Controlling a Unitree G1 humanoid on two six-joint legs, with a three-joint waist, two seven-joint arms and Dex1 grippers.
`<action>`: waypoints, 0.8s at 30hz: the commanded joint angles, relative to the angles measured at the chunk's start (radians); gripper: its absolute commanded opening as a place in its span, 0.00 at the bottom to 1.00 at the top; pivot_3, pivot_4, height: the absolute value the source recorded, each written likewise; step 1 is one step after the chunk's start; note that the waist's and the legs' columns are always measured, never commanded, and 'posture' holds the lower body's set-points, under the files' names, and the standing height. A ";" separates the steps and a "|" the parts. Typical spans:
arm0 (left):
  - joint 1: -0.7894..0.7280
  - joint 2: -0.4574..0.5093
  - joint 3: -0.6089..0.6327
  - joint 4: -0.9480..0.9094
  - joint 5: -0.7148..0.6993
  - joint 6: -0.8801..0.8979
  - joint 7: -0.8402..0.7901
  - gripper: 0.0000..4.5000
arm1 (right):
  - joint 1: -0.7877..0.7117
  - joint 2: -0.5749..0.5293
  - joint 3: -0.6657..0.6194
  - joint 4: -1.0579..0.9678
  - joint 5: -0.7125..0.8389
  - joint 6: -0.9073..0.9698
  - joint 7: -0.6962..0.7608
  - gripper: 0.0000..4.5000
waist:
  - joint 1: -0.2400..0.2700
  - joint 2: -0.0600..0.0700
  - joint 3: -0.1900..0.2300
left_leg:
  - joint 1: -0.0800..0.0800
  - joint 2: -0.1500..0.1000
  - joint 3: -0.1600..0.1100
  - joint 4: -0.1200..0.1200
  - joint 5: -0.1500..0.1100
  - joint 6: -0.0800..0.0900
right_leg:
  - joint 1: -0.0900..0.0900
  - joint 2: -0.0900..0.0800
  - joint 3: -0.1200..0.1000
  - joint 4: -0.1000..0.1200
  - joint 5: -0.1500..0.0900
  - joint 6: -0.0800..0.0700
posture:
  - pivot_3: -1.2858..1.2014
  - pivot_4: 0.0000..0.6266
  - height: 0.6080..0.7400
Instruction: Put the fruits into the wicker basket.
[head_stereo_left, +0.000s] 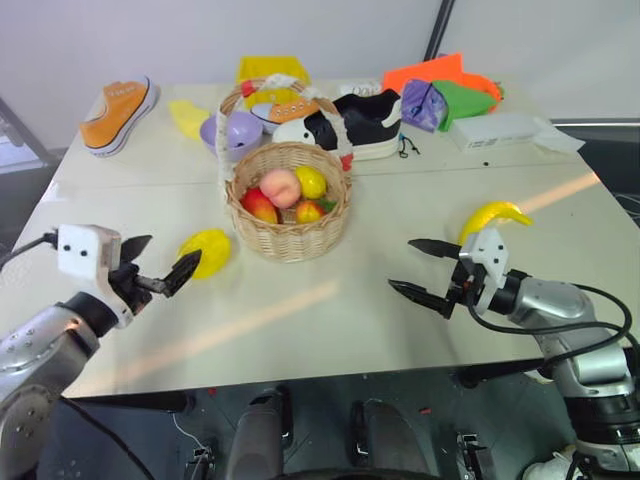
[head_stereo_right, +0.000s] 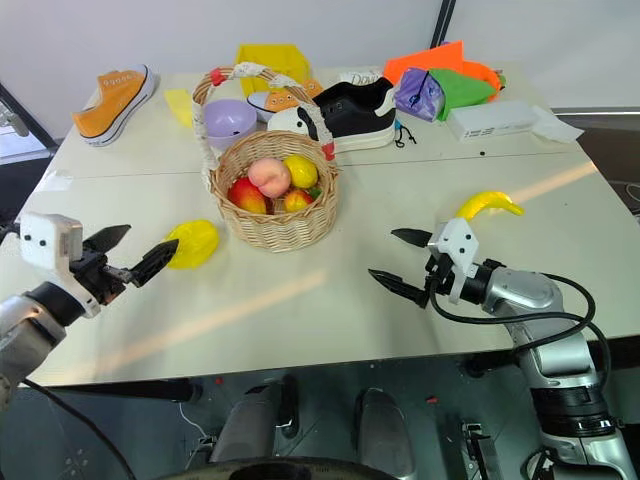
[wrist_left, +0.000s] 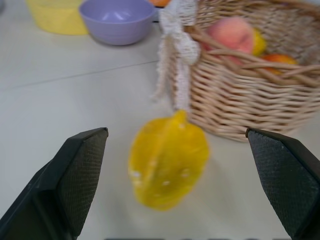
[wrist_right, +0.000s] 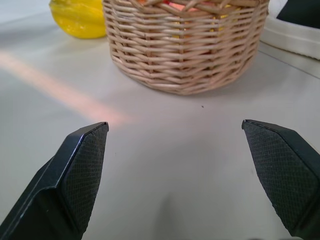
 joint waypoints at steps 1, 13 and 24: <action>-0.021 0.033 -0.037 0.036 0.069 -0.003 -0.027 1.00 | -0.012 0.002 -0.003 -0.044 0.006 0.004 -0.014 1.00 | 0.000 0.000 0.000 | 0.000 0.000 0.001 0.000 0.000 0.000 | 0.000 0.000 0.001 0.000 0.000 0.000 | 0.52 0.24 1.00; -0.133 0.064 -0.207 0.189 0.177 0.007 -0.174 1.00 | -0.007 -0.023 0.041 -0.273 0.116 0.131 0.024 1.00 | 0.000 0.000 0.000 | 0.000 0.000 0.003 -0.003 0.000 0.000 | -0.002 -0.001 0.002 0.000 0.000 0.000 | 0.52 0.24 1.00; -0.153 0.023 -0.235 0.219 0.238 0.000 -0.200 0.71 | -0.043 0.014 0.138 -0.321 0.091 0.144 -0.022 1.00 | 0.002 0.000 0.000 | 0.001 -0.001 0.004 -0.005 0.000 0.000 | -0.003 -0.003 0.002 0.000 0.000 0.000 | 0.52 0.24 1.00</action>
